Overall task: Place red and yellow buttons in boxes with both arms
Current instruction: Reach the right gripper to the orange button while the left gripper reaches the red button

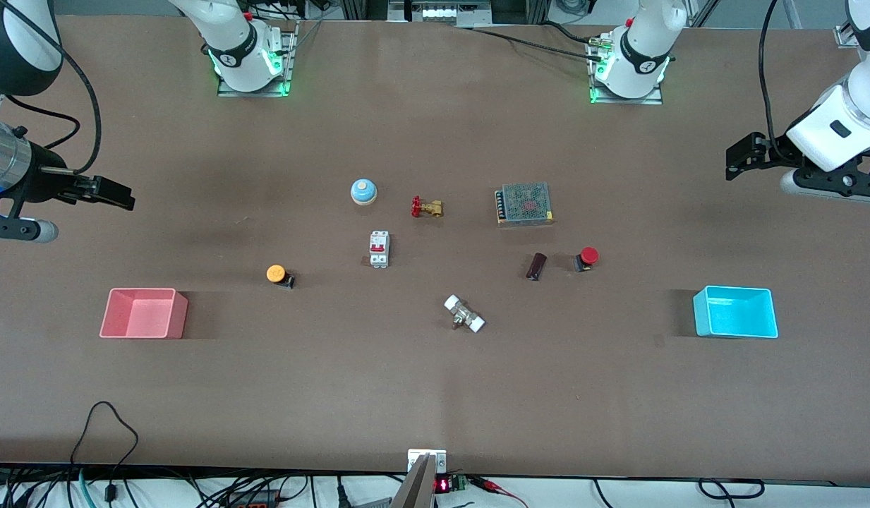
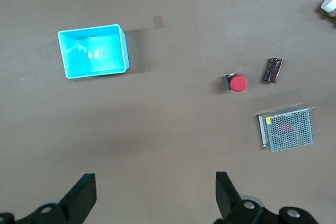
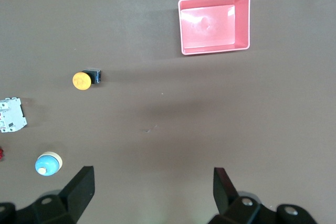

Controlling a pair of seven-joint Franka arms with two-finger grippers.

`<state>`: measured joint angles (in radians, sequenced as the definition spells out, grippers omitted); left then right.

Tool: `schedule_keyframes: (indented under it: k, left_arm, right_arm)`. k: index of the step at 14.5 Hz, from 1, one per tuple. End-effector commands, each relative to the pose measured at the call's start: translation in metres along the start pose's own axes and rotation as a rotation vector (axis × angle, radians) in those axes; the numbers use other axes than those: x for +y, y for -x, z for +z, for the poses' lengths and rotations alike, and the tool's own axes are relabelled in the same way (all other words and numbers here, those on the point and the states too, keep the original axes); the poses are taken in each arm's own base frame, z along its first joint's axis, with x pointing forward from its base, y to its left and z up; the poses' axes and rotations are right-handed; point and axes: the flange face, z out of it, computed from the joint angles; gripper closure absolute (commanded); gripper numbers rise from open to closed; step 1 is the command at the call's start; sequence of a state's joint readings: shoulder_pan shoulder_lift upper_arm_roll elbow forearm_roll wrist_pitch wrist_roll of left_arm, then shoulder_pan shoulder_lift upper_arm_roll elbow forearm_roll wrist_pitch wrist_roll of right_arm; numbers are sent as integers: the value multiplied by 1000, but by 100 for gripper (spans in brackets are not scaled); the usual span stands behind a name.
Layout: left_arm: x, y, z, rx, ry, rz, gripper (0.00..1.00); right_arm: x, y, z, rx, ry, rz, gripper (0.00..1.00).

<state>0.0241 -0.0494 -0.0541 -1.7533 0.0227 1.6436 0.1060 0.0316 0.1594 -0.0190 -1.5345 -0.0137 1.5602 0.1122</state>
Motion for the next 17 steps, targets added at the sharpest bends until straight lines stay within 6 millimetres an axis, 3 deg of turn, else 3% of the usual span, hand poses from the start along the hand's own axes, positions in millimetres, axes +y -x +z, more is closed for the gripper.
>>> schedule_keyframes:
  k: [1, 7, 12, 14, 17]
  left_arm:
    - [0, 3, -6, 4, 13, 19, 0]
    - [0, 3, -6, 4, 13, 19, 0]
    - [1, 1, -2, -4, 14, 21, 0]
    - [14, -12, 30, -89, 29, 37, 0]
    - [55, -16, 63, -212, 30, 72, 0]
  right_arm:
    - [0, 3, -6, -1, 3, -15, 0]
    - [6, 2, 3, -20, -3, 0, 0]
    - [-45, 10, 54, -63, 5, -72, 0]
    - [-50, 5, 76, -28, 0, -67, 0]
    - [-64, 0, 120, 34, -12, -30, 0]
